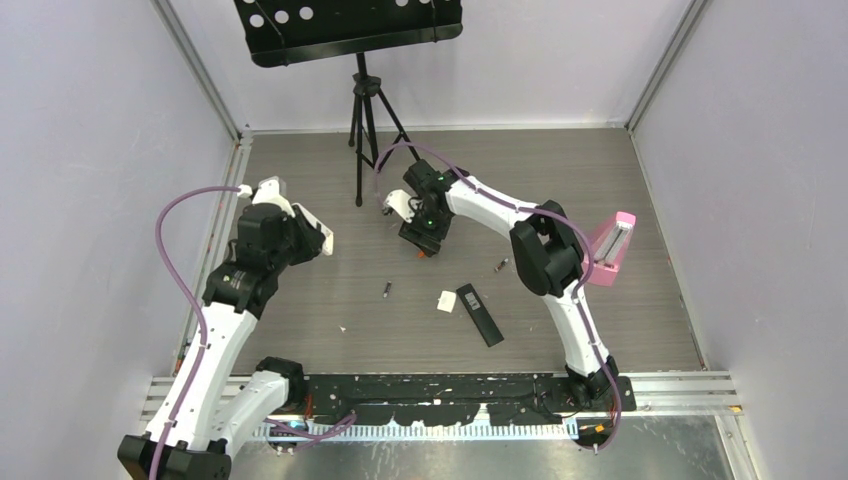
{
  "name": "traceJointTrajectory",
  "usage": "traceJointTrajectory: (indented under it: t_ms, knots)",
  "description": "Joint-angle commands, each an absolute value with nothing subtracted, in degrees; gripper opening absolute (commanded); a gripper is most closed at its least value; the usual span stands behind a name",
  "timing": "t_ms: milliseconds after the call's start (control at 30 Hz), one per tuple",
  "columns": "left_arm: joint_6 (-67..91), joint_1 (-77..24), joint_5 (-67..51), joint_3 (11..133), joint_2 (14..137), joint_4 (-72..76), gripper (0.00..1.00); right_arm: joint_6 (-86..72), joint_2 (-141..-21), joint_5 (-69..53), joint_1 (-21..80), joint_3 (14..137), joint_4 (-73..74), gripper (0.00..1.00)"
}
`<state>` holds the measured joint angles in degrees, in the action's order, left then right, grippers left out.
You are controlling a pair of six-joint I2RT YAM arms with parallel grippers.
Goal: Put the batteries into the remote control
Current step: Adjust the battery at the center of the board.
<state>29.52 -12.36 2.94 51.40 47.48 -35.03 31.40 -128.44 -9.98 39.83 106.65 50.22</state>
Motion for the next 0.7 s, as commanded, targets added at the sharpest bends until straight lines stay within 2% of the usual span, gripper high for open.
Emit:
traceJointTrajectory:
  t_ms: [0, 333, 667]
  knots:
    - [28.67, -12.3, 2.55, 53.85, 47.66, -33.91, 0.0, 33.53, -130.13, -10.81, 39.79, 110.59, 51.16, 0.61]
    - [28.34, -12.3, 2.59, 53.96, 49.26, -33.59, 0.0, 35.62, -133.11, -11.96, 40.59, 113.81, 51.81, 0.64]
    - [28.16, -12.31, 2.2, 54.14, 49.75, -33.6, 0.0, 37.14, -135.5, -14.24, 42.04, 114.67, 51.32, 0.62]
